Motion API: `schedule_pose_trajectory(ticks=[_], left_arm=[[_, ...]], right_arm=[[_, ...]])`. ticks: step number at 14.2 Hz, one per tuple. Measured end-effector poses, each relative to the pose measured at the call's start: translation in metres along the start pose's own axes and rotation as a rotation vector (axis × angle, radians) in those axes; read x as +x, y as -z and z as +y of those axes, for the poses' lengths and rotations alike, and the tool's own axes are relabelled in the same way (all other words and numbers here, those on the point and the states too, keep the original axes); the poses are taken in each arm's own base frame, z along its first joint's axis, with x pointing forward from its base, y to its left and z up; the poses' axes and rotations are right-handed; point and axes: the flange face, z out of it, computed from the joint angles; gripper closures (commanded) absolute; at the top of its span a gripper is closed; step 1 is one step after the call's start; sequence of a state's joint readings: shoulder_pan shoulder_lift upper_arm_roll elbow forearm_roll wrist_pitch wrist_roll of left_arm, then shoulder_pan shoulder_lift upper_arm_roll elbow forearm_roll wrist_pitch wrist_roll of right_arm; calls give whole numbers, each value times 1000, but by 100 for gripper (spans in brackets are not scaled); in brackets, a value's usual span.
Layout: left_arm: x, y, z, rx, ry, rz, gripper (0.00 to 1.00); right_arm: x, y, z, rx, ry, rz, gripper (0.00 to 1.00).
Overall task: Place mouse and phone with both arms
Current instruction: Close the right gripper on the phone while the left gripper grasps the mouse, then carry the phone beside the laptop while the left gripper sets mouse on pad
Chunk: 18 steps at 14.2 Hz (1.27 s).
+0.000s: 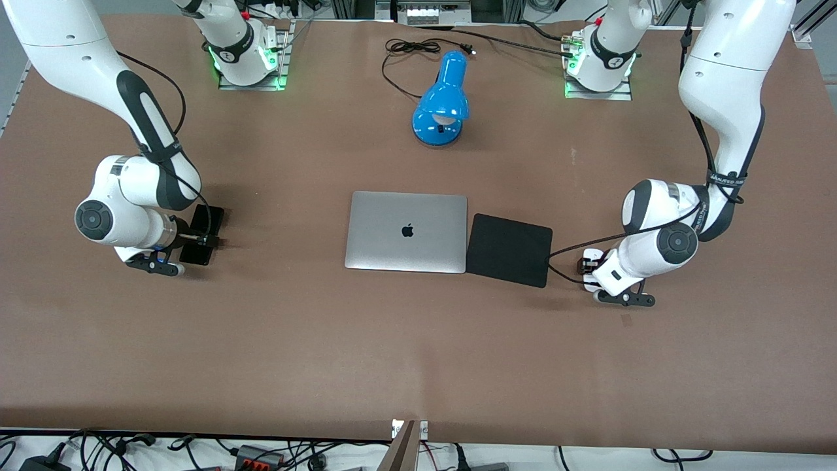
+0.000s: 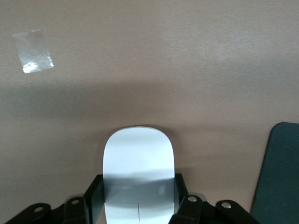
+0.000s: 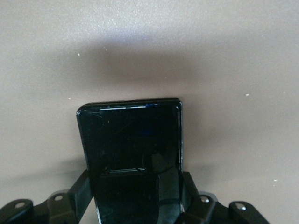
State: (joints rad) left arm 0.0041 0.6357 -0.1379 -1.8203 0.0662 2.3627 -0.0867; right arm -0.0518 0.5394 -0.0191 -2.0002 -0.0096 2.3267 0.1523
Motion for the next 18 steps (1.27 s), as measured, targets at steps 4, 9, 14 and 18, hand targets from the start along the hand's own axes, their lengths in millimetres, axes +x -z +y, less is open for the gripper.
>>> schedule_pose_trajectory(ticks=[4, 9, 14, 18], left_arm=[[-2, 15, 63, 0, 9, -6, 51], [-25, 27, 185, 26, -38, -31, 51], [-33, 15, 196, 37, -15, -57, 51], [-34, 3, 196, 41, -11, -74, 50]], right_arm=[[-7, 36, -26, 10, 44, -9, 71], [-27, 102, -115, 38, 89, 7, 71], [-55, 68, -200, 22, 93, -3, 71], [-69, 36, -247, 37, 86, 28, 71]])
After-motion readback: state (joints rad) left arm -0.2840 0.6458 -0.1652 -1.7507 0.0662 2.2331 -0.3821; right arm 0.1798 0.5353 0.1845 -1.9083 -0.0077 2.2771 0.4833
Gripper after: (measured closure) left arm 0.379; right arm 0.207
